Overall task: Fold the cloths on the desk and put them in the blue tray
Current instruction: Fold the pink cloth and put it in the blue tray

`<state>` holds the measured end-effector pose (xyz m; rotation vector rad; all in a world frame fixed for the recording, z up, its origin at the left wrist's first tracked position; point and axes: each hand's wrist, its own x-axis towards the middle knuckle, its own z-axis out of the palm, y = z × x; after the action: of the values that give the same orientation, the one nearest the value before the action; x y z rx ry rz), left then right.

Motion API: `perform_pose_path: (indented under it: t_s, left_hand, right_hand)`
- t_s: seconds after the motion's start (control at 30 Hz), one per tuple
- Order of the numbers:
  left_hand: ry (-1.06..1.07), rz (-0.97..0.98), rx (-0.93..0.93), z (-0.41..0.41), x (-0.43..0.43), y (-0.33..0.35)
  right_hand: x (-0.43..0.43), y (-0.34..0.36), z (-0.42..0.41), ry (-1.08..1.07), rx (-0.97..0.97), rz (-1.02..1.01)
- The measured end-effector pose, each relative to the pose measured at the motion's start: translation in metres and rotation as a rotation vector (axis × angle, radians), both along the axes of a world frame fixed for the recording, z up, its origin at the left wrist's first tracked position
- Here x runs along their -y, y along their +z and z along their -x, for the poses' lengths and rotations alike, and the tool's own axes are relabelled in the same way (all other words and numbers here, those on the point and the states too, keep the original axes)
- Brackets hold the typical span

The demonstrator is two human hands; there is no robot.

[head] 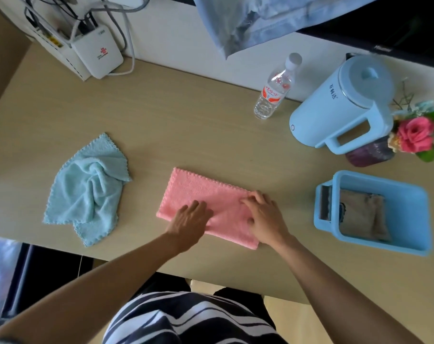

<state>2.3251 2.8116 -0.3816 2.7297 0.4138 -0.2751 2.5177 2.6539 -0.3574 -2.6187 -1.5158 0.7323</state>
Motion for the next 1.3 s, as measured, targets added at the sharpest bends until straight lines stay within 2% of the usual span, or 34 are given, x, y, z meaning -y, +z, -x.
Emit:
perform_pose_path:
  t_s: [0.17, 0.3, 0.37, 0.47, 0.7, 0.8, 0.9, 0.97, 1.1, 1.2, 1.3]
  left_hand:
    - [-0.011, -0.194, -0.069, -0.022, -0.023, 0.01]
    - [-0.252, -0.289, -0.116, -0.018, -0.016, 0.016]
    - [-0.387, -0.252, -0.144, -0.004, -0.005, 0.018]
    - [-0.467, -0.183, -0.133, 0.021, 0.009, 0.015]
    - [-0.437, -0.156, -0.035, 0.043, 0.011, 0.009]
    - [-0.419, -0.143, -0.037, 0.046, 0.012, 0.009]
    - [-0.348, -0.084, -0.059, 0.05, 0.012, 0.007]
    - [-0.236, 0.02, 0.008, 0.05, 0.012, 0.006]
    - [0.041, 0.254, 0.174, 0.048, 0.015, 0.006]
    - [0.253, 0.486, 0.2, 0.044, 0.016, 0.019]
    - [0.369, 0.643, 0.133, 0.037, 0.008, 0.03]
  right_hand:
    - [0.029, 0.001, 0.024, -0.076, -0.011, 0.04]
    - [0.048, -0.005, 0.057, 0.01, -0.093, 0.029]
    - [0.055, -0.008, 0.072, 0.075, -0.106, 0.021]
    - [0.065, -0.011, 0.086, 0.114, -0.05, 0.009]
    - [0.072, -0.012, 0.088, 0.122, 0.071, -0.097]
    - [0.07, -0.008, 0.087, 0.078, 0.022, -0.17]
    - [0.066, -0.005, 0.083, 0.026, -0.064, -0.25]
    - [0.061, -0.003, 0.08, -0.032, -0.16, -0.3]
    - [0.048, 0.018, 0.077, -0.34, -0.587, -0.436]
    - [0.043, 0.031, 0.068, -0.447, -0.768, -0.343]
    - [0.04, 0.031, 0.059, -0.457, -0.761, -0.209]
